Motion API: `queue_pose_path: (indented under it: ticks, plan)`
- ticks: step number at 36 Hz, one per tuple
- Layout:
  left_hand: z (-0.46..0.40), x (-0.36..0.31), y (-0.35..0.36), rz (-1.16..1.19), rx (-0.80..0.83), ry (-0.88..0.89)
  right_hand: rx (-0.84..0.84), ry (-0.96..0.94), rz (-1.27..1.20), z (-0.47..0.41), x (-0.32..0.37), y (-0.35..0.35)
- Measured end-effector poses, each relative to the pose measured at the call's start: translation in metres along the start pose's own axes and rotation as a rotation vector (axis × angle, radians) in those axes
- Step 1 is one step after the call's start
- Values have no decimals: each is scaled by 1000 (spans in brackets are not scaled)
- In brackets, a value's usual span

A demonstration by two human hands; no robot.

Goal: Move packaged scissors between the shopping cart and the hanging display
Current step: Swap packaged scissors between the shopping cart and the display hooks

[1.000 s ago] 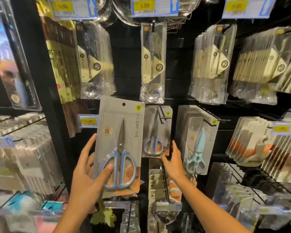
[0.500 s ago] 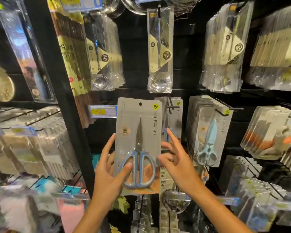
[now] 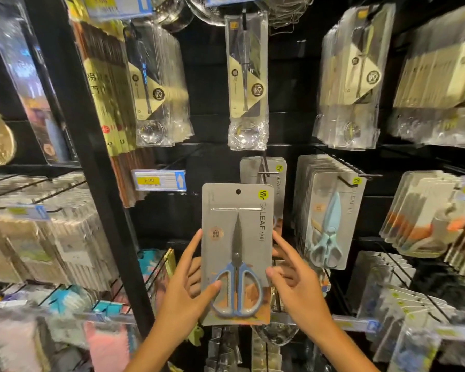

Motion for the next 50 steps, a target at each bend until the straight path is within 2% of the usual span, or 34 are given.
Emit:
queue_pose_path:
  ticks: [7, 17, 32, 40, 45, 50]
  plan:
    - [-19, -10, 20, -24, 79, 60, -100, -11, 16, -2, -3, -26]
    - [-33, -15, 41, -15, 119, 33, -120, -9, 20, -4, 1, -50]
    - [-35, -6, 44, 43, 74, 16, -63, -25, 13, -12, -6, -53]
    - [-52, 9, 49, -130, 136, 16, -17, -16, 14, -21, -21, -50]
    - [-68, 14, 56, -225, 195, 18, 112, 34, 94, -36, -38, -37]
    - [-94, 6, 66, -281, 228, 115, 158, 40, 166, -66, -56, -26]
Point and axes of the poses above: each hand's wrist, its own z-axis away from the middle knuckle, its own y-axis out of the palm, x = y × z, the point moved 4 cm from there along -z, towards the middle knuckle, and after that the axes turned 11 degrees about -z, right-handed, at the moved point
